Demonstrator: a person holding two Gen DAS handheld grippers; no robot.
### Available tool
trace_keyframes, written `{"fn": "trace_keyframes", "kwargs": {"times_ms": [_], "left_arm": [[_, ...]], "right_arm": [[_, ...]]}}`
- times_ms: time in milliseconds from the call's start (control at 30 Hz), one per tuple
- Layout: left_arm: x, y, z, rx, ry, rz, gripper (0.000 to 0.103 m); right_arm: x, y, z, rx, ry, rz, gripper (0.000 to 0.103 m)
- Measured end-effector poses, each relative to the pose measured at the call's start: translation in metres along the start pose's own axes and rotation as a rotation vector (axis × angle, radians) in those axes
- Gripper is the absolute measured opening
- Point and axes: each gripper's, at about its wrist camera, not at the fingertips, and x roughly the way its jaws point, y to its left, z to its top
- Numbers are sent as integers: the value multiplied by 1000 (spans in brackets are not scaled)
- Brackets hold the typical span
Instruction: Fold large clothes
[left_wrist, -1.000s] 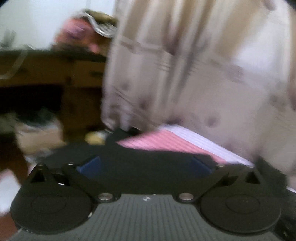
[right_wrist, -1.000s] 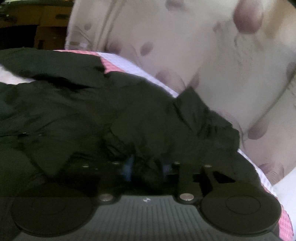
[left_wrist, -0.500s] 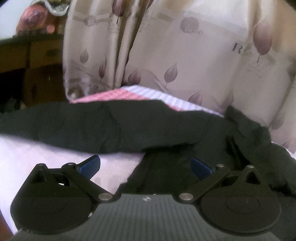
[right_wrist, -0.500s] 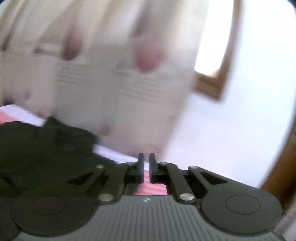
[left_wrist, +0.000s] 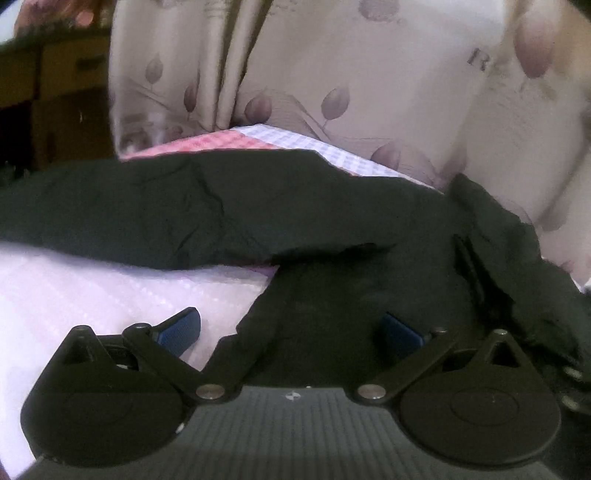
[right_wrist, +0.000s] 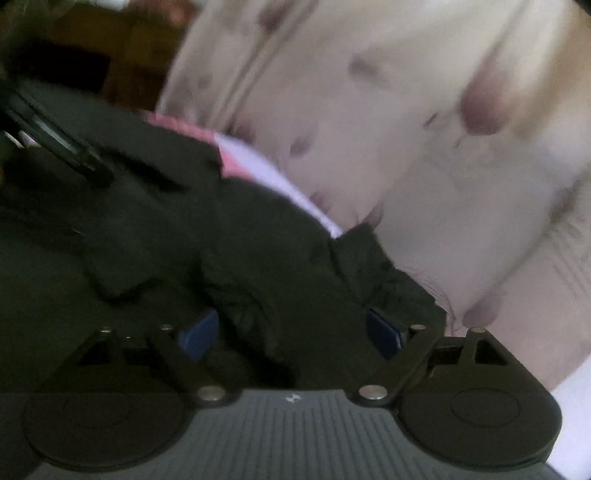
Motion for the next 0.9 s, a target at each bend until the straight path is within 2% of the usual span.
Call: {"fn": "trace_keyframes", "kwargs": {"times_ms": [33, 67, 133, 267, 367, 400, 533, 633, 733, 833, 900], "left_arm": [[0, 1, 0, -4, -2, -5, 103], [1, 2, -1, -6, -2, -5, 103], [1, 1, -1, 0, -3, -5, 103], [4, -2, -1, 8, 2, 0, 103], [4, -2, -1, 19, 7, -1, 103], [4, -3, -1, 22, 9, -2, 103], [5, -3, -1, 25, 10, -1, 103], [5, -4, -1, 23, 10, -1, 103], [5, -6, -1, 27, 13, 3, 103], [5, -5, -1, 28, 14, -1, 103], [6, -5, -1, 28, 16, -5, 103]], "right_arm": [[17, -3, 2, 8, 61, 8, 21], [28, -9, 1, 17, 93, -23, 11], [21, -35, -1, 92, 77, -74, 8], [-37, -117, -32, 315, 19, -249, 6], [-99, -184, -80, 465, 13, -411, 6], [-124, -207, -101, 521, 23, -465, 6], [-192, -256, -176, 660, 98, -663, 6], [-225, -281, -236, 809, 173, -723, 6], [-235, -284, -291, 938, 268, -711, 6], [-237, -270, -332, 1053, 323, -705, 6], [-237, -265, -349, 1153, 321, -727, 13]]}}
